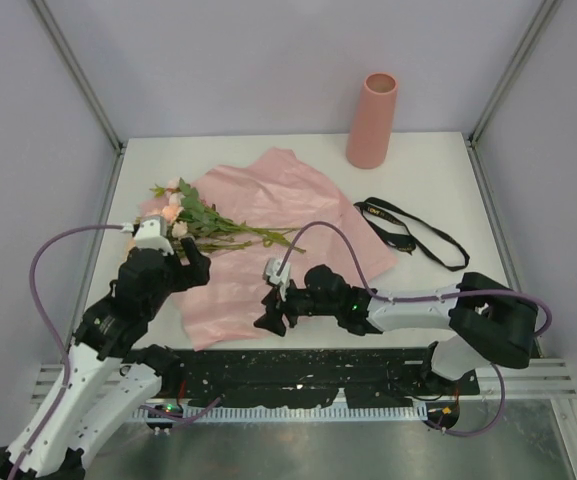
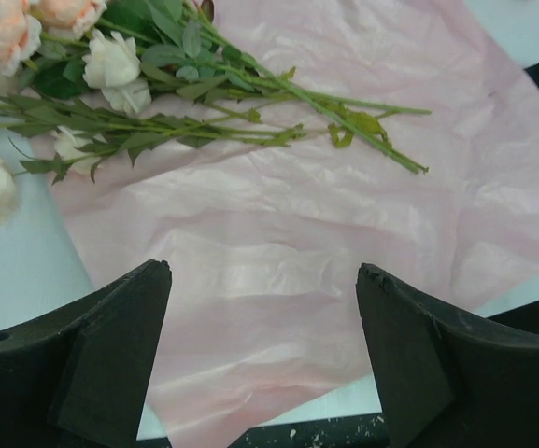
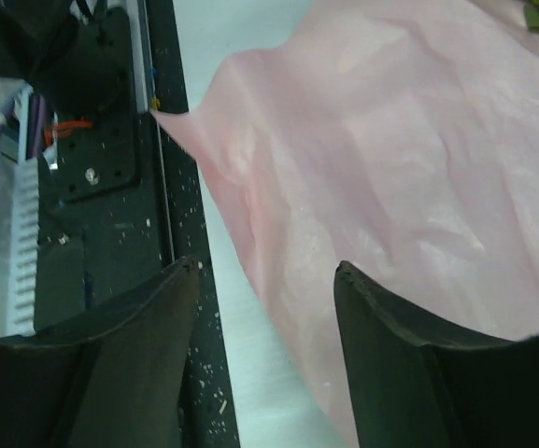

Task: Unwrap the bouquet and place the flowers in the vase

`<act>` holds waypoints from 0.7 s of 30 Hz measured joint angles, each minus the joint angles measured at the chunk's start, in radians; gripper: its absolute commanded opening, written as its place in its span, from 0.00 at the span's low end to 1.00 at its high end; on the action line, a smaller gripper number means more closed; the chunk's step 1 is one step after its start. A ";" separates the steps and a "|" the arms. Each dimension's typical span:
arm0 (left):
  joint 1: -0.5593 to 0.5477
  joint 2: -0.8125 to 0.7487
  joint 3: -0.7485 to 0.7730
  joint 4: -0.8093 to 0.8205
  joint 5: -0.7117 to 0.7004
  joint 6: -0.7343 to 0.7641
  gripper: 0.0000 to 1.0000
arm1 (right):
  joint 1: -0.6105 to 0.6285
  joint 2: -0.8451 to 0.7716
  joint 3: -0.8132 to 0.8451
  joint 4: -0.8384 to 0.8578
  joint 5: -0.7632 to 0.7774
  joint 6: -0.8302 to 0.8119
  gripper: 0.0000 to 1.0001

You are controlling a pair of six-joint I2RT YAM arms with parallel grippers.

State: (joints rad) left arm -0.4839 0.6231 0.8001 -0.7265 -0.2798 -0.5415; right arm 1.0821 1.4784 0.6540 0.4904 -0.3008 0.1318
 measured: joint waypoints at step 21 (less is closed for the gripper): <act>0.093 0.338 0.038 0.053 0.088 -0.075 0.81 | 0.181 0.213 -0.004 0.168 0.177 -0.520 0.76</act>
State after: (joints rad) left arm -0.3912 0.9615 0.8379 -0.6739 -0.1917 -0.6167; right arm 1.2629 1.6917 0.6502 0.6582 -0.1234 -0.3885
